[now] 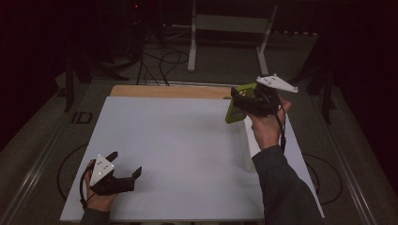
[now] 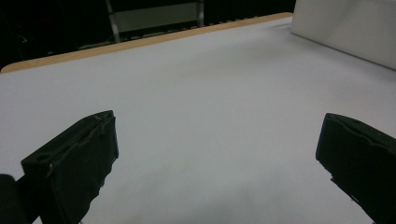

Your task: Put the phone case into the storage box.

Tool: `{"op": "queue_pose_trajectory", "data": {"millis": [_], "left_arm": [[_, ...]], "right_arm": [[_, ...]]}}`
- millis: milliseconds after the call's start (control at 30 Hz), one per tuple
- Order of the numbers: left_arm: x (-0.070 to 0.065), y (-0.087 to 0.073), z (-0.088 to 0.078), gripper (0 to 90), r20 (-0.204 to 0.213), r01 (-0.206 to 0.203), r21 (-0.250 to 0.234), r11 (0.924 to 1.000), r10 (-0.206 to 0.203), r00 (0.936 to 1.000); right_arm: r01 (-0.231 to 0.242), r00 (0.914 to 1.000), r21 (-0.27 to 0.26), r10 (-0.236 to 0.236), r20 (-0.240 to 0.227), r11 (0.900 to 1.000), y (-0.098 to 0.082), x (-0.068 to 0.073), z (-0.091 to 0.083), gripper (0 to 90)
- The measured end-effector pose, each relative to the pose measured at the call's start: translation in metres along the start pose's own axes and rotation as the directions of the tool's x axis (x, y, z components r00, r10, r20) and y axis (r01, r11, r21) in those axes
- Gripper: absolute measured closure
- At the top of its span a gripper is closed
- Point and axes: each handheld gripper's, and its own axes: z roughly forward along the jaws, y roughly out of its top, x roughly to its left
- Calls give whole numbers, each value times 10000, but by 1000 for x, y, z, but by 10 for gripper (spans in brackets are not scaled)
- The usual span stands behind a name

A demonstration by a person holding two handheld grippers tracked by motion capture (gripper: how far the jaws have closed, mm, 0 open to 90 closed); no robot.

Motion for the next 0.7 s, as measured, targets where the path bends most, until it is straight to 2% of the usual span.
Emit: {"op": "queue_pose_trajectory", "data": {"millis": [700], "left_arm": [[0,0,-1,0,-31,15,-5,10000,-15,10000]], "right_arm": [[-232,9982,112,226,559,9997,1,-19,8,158]]}}
